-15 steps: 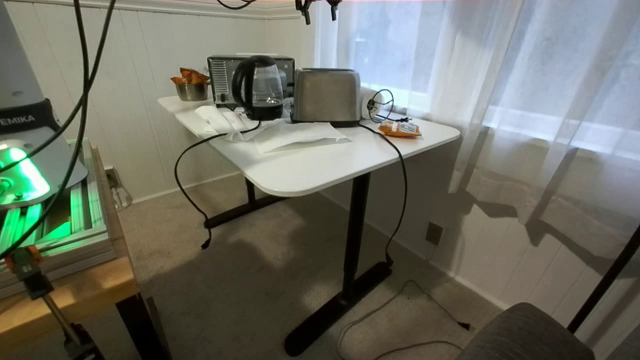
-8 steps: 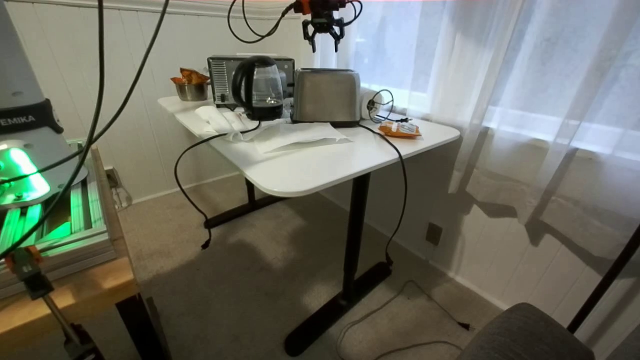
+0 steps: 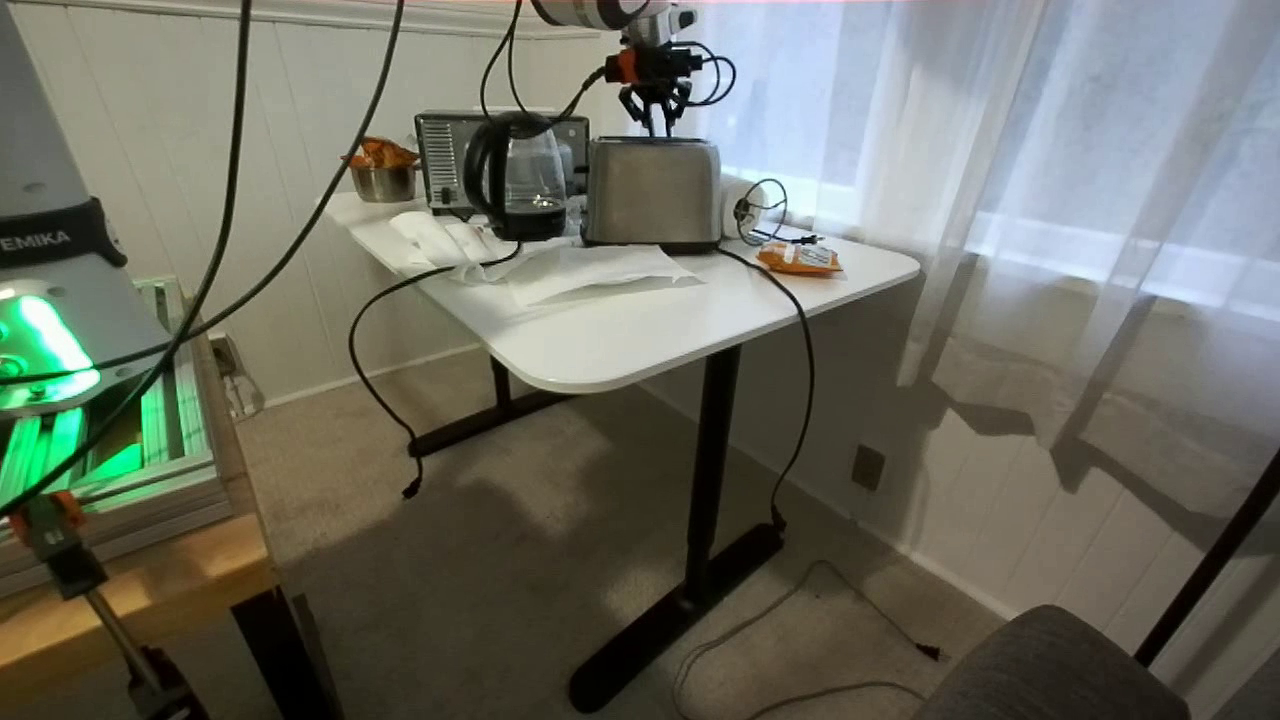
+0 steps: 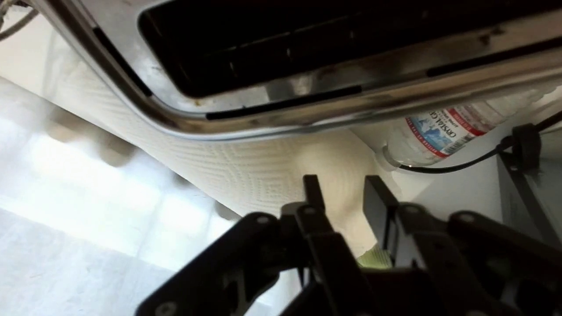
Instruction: Move the toaster backward
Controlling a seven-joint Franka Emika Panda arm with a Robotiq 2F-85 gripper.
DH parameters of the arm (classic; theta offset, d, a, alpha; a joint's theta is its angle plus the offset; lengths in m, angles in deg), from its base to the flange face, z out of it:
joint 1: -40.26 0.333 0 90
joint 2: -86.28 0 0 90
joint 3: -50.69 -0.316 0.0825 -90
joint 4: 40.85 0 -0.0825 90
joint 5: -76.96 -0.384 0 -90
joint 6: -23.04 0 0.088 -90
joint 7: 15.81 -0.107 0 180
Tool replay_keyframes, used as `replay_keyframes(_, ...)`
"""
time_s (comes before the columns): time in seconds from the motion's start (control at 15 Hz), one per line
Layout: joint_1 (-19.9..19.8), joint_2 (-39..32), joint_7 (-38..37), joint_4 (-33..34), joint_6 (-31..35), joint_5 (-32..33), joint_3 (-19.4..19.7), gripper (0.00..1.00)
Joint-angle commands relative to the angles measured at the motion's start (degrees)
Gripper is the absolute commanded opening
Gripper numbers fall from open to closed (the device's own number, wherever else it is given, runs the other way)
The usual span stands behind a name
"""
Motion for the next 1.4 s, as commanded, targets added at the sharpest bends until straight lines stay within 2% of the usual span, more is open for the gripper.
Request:
replay_keyframes(0.0, 0.17, -4.53, 2.02, 5.47, -0.03, -0.26, -0.36, 0.02)
replay_keyframes(0.6, 3.53, -7.53, -2.83, 10.73, -9.06, 3.68, 6.73, 0.00)
replay_keyframes(0.93, 6.04, -7.93, -7.30, 13.79, -19.14, 7.05, 11.47, 0.00)
replay_keyframes(1.13, 6.76, -8.34, -8.80, 15.83, -26.26, 8.30, 13.00, 0.00)
replay_keyframes(1.33, 6.84, -9.42, -9.17, 17.74, -29.43, 8.17, 14.23, 0.00)
